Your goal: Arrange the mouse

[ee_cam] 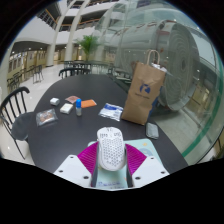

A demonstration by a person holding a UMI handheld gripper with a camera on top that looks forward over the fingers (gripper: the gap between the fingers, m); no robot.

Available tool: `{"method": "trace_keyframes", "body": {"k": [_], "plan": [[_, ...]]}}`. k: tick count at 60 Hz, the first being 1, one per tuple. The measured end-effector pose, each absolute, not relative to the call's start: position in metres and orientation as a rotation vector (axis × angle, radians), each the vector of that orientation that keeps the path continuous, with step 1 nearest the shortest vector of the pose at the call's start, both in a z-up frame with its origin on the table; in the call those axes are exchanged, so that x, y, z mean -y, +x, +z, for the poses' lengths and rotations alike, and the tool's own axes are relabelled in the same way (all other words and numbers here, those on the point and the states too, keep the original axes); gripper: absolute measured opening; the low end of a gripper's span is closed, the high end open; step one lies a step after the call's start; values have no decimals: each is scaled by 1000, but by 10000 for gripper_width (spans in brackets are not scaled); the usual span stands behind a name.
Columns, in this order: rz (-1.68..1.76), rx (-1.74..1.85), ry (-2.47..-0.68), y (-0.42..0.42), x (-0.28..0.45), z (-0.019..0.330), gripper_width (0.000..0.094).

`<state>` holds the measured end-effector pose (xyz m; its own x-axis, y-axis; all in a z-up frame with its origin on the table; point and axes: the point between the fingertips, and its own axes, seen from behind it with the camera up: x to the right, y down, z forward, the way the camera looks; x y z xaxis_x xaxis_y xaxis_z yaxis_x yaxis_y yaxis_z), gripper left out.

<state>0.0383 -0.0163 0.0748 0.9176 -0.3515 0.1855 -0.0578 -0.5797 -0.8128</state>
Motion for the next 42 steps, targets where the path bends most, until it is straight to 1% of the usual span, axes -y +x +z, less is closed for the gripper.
{"method": "trace_keyframes", "body": {"k": [8, 15, 19, 24, 27, 28, 32, 37, 42], "plan": [[-412, -395, -2186, 84, 58, 47, 403], [-362, -414, -2209, 101, 66, 16, 403], [-363, -358, -2262, 100, 68, -3, 405], [-354, -340, -2227, 101, 66, -2, 404], [-364, -329, -2232, 101, 66, -3, 463], [-364, -337, -2233, 101, 66, -3, 501], [-355, -401, -2247, 102, 70, -4, 550], [-357, -466, -2311, 96, 89, -10, 626], [-363, -510, -2285, 89, 103, 1, 690]]}}
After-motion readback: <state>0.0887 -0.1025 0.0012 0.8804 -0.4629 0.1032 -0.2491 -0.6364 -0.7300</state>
